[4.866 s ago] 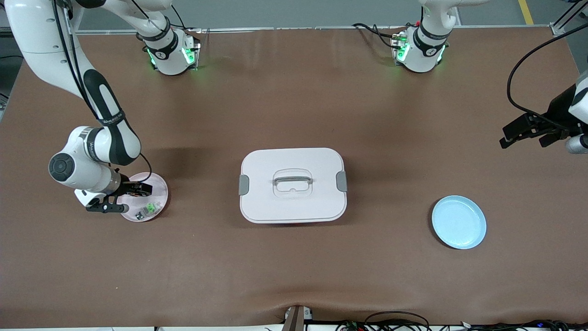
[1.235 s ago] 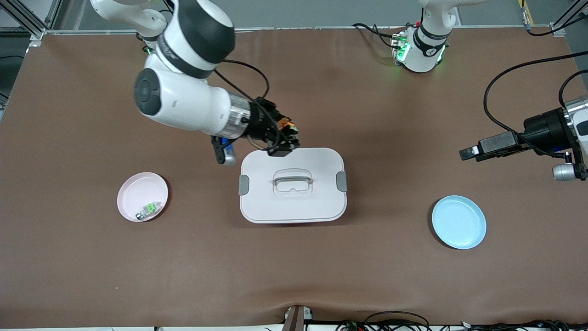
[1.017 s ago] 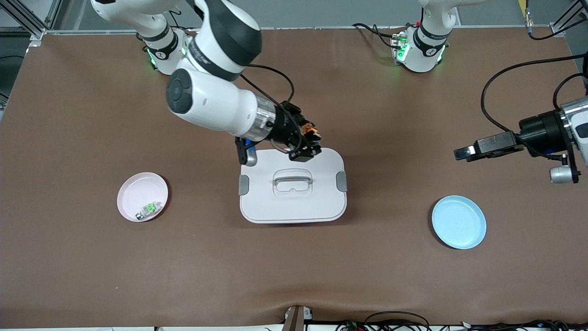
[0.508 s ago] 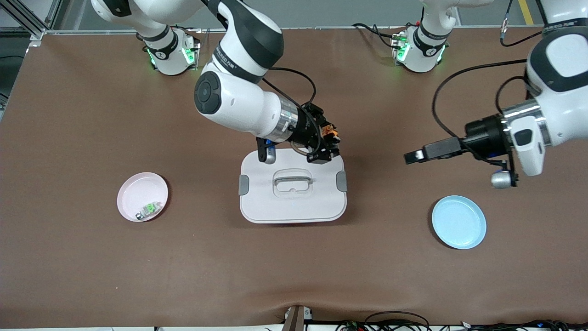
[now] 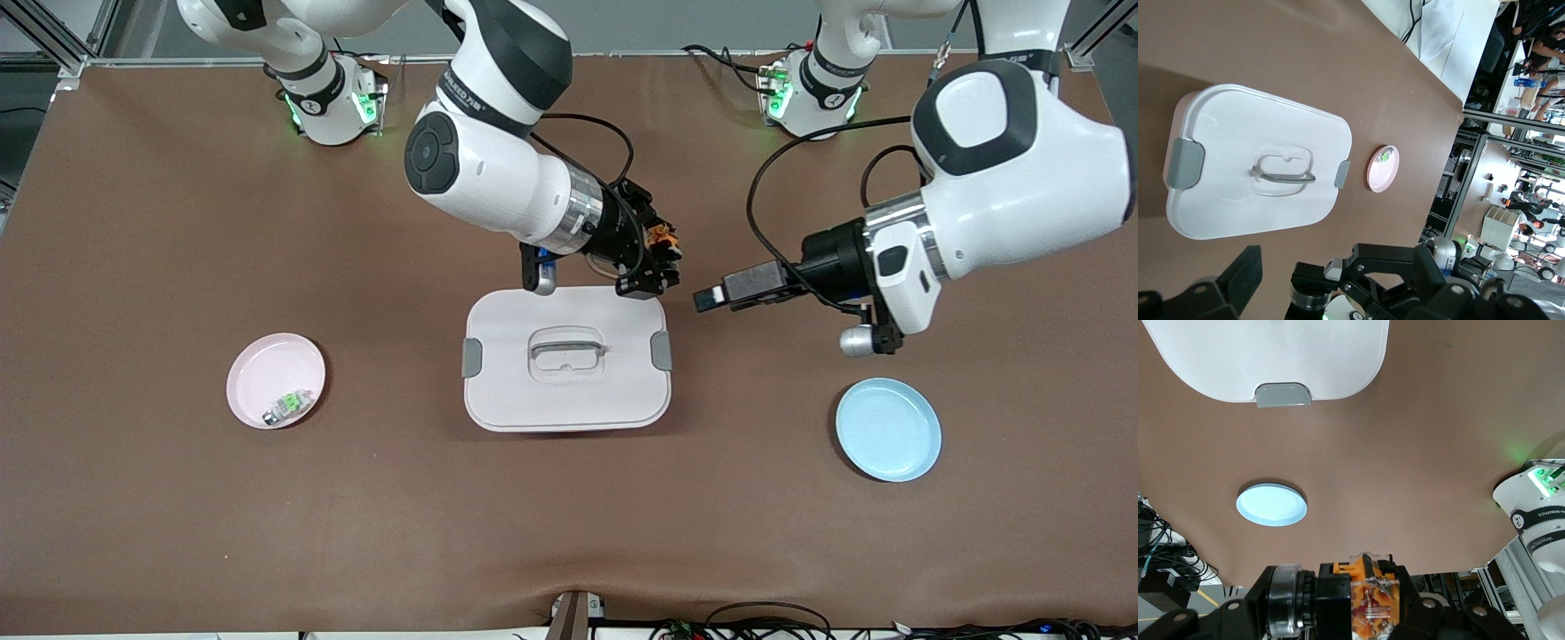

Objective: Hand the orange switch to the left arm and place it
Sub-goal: 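Bring the left gripper to the switch held by the right gripper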

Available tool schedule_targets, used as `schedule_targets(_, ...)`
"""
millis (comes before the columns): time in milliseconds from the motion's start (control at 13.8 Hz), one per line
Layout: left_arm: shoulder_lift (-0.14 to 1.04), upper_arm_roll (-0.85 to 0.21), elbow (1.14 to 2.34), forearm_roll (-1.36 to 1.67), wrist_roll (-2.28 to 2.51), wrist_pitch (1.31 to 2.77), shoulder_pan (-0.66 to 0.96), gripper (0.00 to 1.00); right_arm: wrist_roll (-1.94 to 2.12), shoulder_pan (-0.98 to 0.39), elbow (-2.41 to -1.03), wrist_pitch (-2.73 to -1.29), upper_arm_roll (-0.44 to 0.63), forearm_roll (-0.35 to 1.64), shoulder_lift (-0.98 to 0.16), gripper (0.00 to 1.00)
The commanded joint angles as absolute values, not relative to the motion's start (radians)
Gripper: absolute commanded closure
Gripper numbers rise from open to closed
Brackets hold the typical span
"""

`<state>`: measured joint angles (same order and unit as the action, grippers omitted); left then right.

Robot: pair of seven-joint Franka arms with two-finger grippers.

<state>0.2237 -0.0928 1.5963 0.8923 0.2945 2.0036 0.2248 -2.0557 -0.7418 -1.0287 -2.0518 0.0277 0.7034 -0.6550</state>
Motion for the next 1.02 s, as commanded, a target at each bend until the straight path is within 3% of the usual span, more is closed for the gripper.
schedule_targets(0,0.224,-0.091,1.624,0.864,0.298,2.017,0.247,0.00,-2.120,-0.755,-0.962,-2.052,0.029,0.716,-0.673,1.00)
schedule_targets(436,0.201,-0.091,1.649,0.827,0.359,1.981,0.293,0.00,-2.149,-0.755,-0.934,-2.059,0.025,0.718,-0.670,1.00)
schedule_targets(944,0.134,-0.091,1.626,0.830,0.339,1.781,0.155,0.00,-2.120,-0.755,-0.945,-2.052,0.031,0.706,-0.683,1.00)
